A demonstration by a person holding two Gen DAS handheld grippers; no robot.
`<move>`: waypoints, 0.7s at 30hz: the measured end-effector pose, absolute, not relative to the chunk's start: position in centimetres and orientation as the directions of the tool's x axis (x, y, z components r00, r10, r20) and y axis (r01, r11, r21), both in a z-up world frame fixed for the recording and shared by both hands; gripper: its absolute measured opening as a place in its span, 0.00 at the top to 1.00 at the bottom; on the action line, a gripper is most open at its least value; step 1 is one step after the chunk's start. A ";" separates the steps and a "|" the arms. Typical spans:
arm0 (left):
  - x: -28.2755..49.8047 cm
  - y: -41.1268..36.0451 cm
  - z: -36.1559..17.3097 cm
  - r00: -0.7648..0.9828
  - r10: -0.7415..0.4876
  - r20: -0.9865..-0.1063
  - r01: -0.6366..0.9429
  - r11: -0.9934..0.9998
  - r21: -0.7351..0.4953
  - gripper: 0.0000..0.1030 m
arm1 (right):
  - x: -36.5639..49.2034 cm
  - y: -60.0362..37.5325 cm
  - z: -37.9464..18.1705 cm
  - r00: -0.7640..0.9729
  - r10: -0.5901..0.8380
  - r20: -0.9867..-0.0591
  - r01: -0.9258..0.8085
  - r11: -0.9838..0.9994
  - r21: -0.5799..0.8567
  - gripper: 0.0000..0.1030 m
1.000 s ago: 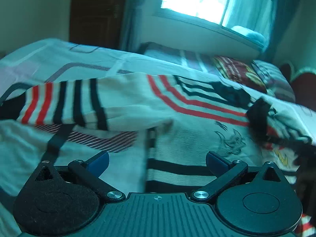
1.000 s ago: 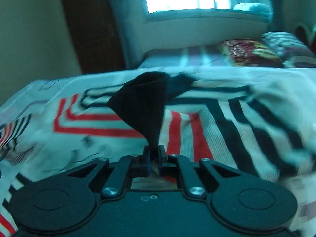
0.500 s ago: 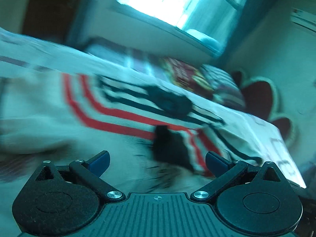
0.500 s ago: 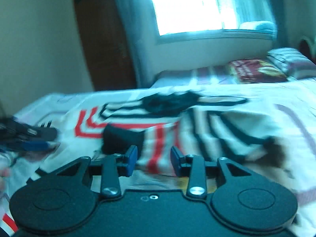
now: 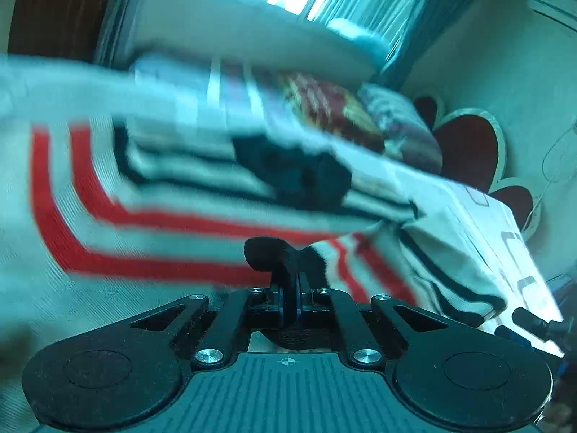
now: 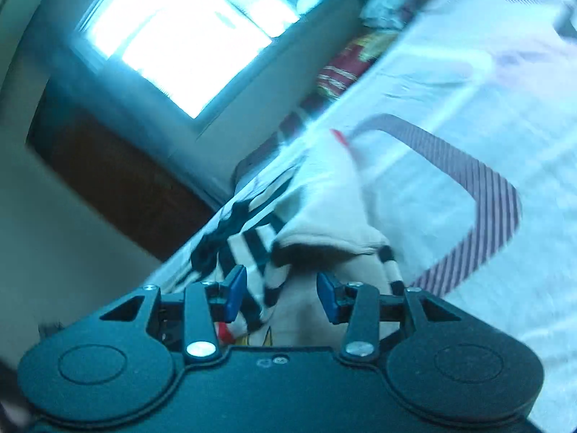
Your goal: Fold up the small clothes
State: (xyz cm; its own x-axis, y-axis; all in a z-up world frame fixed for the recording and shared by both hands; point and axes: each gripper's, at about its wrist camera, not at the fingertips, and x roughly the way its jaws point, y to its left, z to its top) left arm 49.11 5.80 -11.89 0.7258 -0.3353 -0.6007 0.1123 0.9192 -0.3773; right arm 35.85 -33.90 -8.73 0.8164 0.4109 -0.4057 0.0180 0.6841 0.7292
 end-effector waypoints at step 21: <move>45.8 9.1 -13.9 0.738 -0.255 -0.625 0.060 0.947 -0.316 0.95 | 39.6 -33.1 -11.6 0.778 0.287 -0.559 0.161 0.769 0.619 0.95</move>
State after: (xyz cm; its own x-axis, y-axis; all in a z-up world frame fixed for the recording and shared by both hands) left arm 45.81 9.10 -13.91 0.7380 -0.2554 -0.6247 0.0604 0.9469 -0.3157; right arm 39.61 -33.14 -11.65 0.7782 0.2867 -0.5587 0.1608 0.7690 0.6186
